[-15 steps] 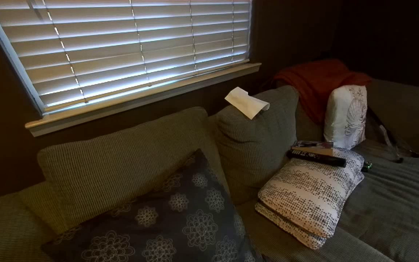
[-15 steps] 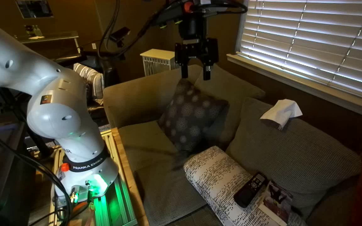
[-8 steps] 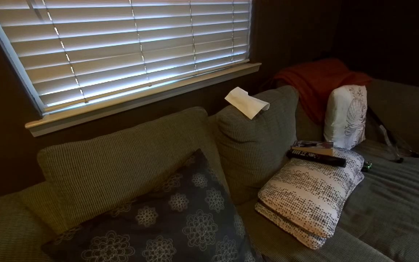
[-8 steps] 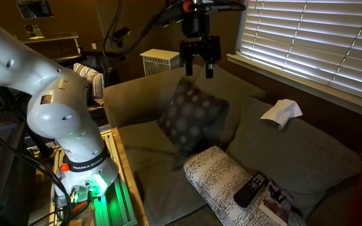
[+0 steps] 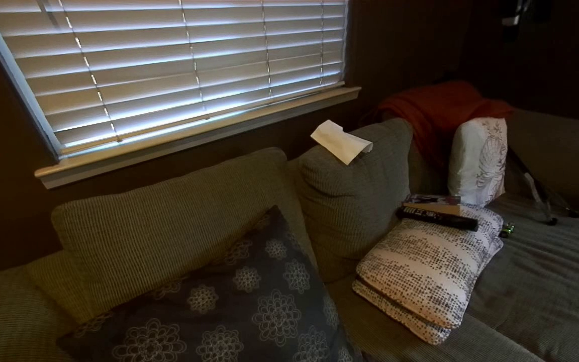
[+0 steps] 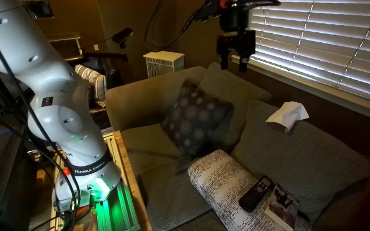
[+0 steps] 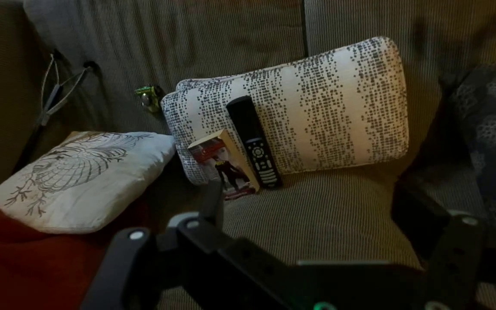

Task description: Pick up the napkin and the remote under the napkin, place the remote on the cushion next to the black remote then place the napkin on the black remote

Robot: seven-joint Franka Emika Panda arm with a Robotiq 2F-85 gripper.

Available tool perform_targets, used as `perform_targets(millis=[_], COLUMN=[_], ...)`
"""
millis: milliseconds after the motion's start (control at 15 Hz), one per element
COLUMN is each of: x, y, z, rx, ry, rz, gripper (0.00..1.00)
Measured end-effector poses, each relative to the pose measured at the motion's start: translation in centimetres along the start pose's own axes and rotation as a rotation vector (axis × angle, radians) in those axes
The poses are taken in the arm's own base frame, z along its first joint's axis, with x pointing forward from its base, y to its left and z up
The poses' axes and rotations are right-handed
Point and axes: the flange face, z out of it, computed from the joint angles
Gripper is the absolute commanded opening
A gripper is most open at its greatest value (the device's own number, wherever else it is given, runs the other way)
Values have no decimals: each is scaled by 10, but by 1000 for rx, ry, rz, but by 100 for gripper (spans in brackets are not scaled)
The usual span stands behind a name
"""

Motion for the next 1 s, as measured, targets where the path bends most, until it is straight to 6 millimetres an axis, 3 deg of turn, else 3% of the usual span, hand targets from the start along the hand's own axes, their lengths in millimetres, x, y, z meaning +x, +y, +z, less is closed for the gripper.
perform_targets(millis=[533,1000], x=[106,158], y=[-2,-5], z=[18,45], rx=[10,152], ry=[70,164], rz=[1,-7], gripper=[100,100])
